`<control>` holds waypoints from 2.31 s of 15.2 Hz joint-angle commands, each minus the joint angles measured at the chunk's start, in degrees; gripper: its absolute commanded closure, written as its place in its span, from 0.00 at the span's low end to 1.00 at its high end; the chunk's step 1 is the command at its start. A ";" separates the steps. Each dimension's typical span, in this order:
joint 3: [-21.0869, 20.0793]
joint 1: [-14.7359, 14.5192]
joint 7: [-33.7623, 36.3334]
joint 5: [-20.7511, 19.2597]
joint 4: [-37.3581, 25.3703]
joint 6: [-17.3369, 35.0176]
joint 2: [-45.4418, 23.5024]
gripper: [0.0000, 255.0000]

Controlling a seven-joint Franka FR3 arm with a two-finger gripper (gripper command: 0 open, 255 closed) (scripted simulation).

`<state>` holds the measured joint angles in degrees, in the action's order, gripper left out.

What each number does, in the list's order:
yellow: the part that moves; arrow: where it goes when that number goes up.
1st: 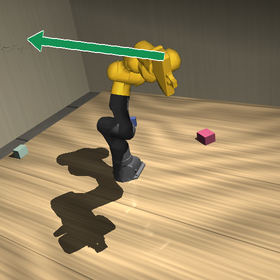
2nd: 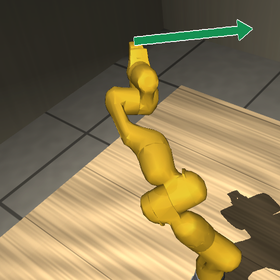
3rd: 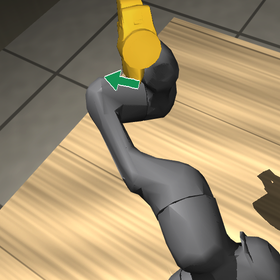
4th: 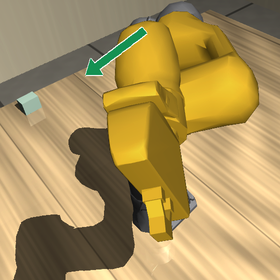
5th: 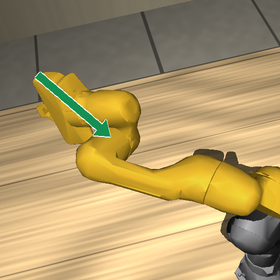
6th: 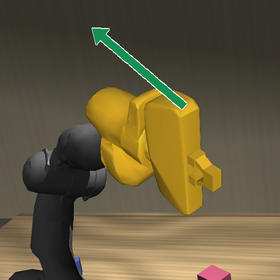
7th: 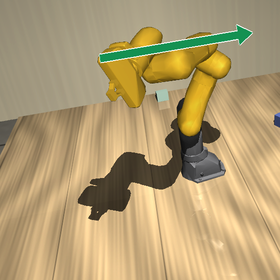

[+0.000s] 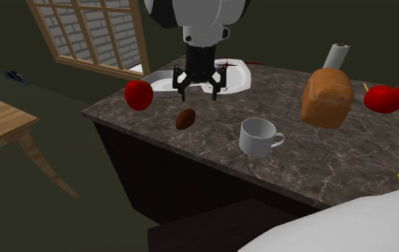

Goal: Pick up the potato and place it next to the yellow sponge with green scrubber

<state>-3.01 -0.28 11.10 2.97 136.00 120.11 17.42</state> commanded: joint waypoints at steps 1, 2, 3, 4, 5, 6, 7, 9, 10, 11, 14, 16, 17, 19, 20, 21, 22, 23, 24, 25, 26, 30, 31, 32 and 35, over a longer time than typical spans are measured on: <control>-0.05 -0.03 0.66 0.77 -0.68 3.22 -3.58 0.00; -0.20 -0.11 1.11 1.16 -1.39 4.72 -5.68 0.00; -0.33 -0.21 1.55 1.56 -2.18 6.15 -7.79 0.00; -0.45 -0.31 1.97 1.94 -3.05 7.53 -9.93 0.00; -0.56 -0.40 2.38 2.33 -4.00 8.85 -12.08 0.00; -0.67 -0.50 2.77 2.71 -5.02 10.11 -14.23 0.00; -0.77 -0.61 3.14 3.09 -6.13 11.30 -16.40 0.00; -0.82 -0.67 3.22 3.21 -6.14 12.34 -17.43 0.00; -0.85 -0.71 3.21 3.24 -5.88 13.10 -17.92 0.00; -0.88 -0.74 3.20 3.27 -5.62 13.85 -18.42 0.00; -0.98 -0.85 3.16 3.34 -4.94 16.11 -19.98 0.00; -1.04 -0.90 3.15 3.38 -4.62 17.28 -20.83 0.00; -1.04 -0.90 3.15 3.38 -4.63 17.28 -20.84 0.00; -1.04 -0.90 3.15 3.38 -4.63 17.28 -20.84 0.00; -1.04 -0.90 3.15 3.38 -4.63 17.28 -20.84 0.00; -1.04 -0.90 3.15 3.38 -4.63 17.28 -20.84 0.00; -1.04 -0.90 3.15 3.38 -4.63 17.28 -20.84 0.00; -1.04 -0.90 3.15 3.38 -4.63 17.28 -20.84 0.00; -1.04 -0.90 3.15 3.38 -4.63 17.28 -20.84 1.00; -1.04 -0.90 3.15 3.38 -4.63 17.28 -20.84 1.00; -1.04 -0.90 3.15 3.38 -4.62 17.28 -20.83 1.00; -1.04 -0.90 3.15 3.38 -4.63 17.27 -20.83 1.00; -1.04 -0.90 3.15 3.38 -4.64 17.27 -20.84 1.00; -1.04 -0.90 3.15 3.38 -4.65 17.26 -20.84 1.00; -1.01 -0.88 3.28 3.31 -5.12 15.77 -19.82 1.00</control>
<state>-4.01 -1.14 14.28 6.31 131.03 136.41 -2.77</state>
